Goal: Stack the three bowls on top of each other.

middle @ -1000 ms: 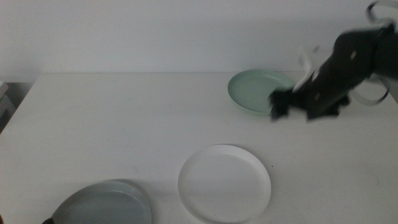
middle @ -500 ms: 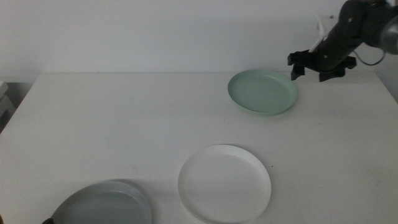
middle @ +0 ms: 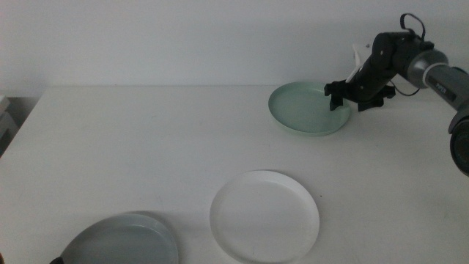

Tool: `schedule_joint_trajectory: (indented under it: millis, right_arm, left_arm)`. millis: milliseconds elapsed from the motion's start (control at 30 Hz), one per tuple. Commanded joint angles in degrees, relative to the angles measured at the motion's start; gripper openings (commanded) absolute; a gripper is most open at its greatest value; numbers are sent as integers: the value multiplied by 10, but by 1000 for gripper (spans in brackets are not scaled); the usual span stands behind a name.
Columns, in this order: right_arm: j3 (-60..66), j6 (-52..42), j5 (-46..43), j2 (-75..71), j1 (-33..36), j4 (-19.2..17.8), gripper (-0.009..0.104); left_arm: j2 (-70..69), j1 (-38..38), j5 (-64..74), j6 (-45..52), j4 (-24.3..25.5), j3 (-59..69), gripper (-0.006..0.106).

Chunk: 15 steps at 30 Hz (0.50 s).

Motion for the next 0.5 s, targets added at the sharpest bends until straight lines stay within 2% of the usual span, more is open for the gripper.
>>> schedule_joint_trajectory:
  millis: [0,167,267,333,467]
  right_arm:
    - [-20,-6,-32,-35,-4,-1,56]
    - [-19,-7,-36,-20,-4,-2,41]
    - [-19,-18,-32,-17,-4,0,21]
    - [-19,-33,-26,-19,-4,0,0]
    - [-17,-38,-19,-41,-4,-1,0]
  left_arm:
    - [-8,-1,-43,-4,-2,3,90]
    - [-8,-1,-43,-4,-2,3,90]
    - [-8,-1,-43,-4,-2,3,90]
    - [-8,-1,-43,-4,-2,3,90]
    - [-8,-1,-43,-4,-2,3,90]
